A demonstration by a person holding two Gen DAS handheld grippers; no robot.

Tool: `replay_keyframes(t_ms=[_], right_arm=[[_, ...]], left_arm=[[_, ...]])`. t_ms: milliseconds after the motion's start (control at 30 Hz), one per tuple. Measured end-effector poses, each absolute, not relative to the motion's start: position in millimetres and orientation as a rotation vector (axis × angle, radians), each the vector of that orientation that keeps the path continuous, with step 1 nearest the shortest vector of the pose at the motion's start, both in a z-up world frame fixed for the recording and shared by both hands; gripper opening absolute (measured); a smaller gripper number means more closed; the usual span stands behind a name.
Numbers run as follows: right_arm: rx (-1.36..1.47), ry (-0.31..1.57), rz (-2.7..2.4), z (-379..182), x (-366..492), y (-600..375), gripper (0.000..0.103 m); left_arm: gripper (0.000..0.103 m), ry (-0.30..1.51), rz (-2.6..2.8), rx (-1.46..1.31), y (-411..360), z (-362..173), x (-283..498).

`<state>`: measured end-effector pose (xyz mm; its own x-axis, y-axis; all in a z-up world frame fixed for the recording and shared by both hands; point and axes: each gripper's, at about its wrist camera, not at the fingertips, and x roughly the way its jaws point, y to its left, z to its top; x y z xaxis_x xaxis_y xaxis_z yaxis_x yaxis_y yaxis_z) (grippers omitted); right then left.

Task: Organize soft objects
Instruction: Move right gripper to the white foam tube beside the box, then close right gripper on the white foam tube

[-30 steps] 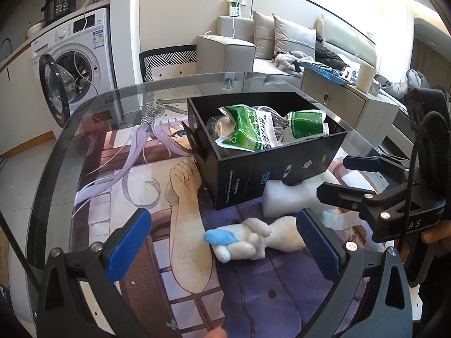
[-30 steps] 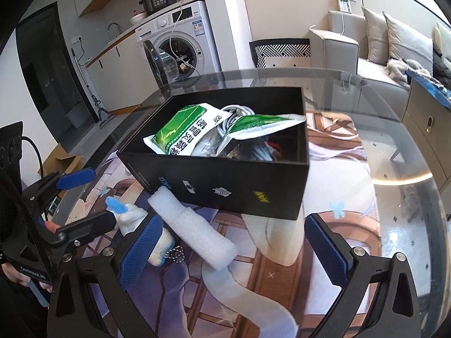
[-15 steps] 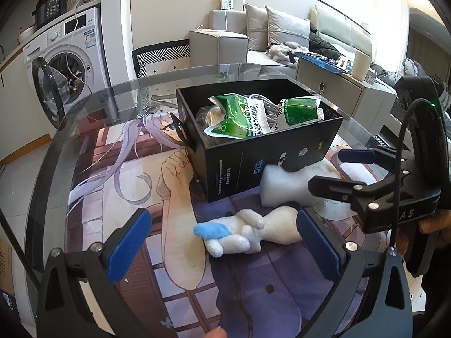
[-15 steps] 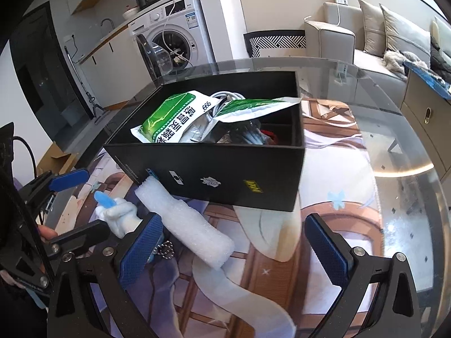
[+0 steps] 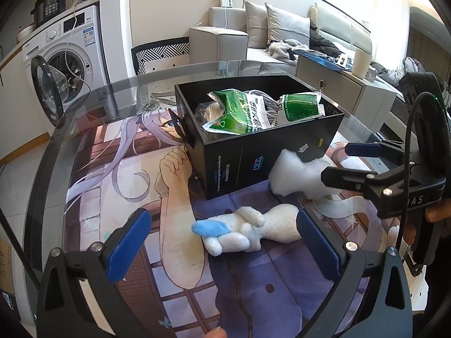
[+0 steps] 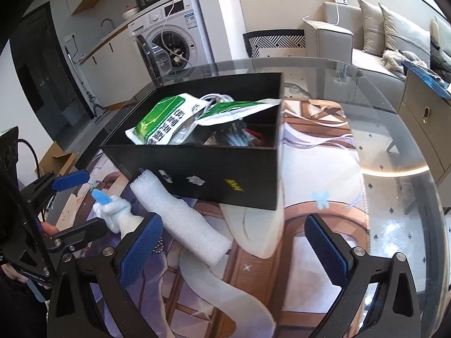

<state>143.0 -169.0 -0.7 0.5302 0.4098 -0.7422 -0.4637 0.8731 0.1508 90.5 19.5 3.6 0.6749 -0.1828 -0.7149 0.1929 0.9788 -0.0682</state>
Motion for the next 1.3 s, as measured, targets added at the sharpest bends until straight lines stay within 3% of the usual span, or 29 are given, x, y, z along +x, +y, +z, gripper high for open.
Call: replay_keyframes(t_ms=[567, 700, 867, 967, 1133, 1300], right_arm=[[-0.064, 0.861, 0.572, -10, 132, -145, 0.102], [-0.059, 0.875, 0.591, -11, 131, -141, 0.084], [-0.045, 0.879, 0.602, -11, 132, -140, 0.079], [-0.049, 0.881, 0.623, -10, 130, -141, 0.071], [-0.071, 0.881, 0.656, -9, 128, -137, 0.048], [-0.093, 0.848, 0.7, 0, 120, -136, 0.04]], left_arm=[[0.103, 0.819, -0.217, 0.015, 18, -1, 91], [0.103, 0.819, -0.217, 0.014, 18, -1, 91], [0.103, 0.82, -0.217, 0.014, 18, -1, 91], [0.103, 0.82, -0.217, 0.015, 18, -1, 91], [0.103, 0.821, -0.218, 0.015, 18, -2, 91], [0.103, 0.821, -0.217, 0.015, 18, -1, 91]])
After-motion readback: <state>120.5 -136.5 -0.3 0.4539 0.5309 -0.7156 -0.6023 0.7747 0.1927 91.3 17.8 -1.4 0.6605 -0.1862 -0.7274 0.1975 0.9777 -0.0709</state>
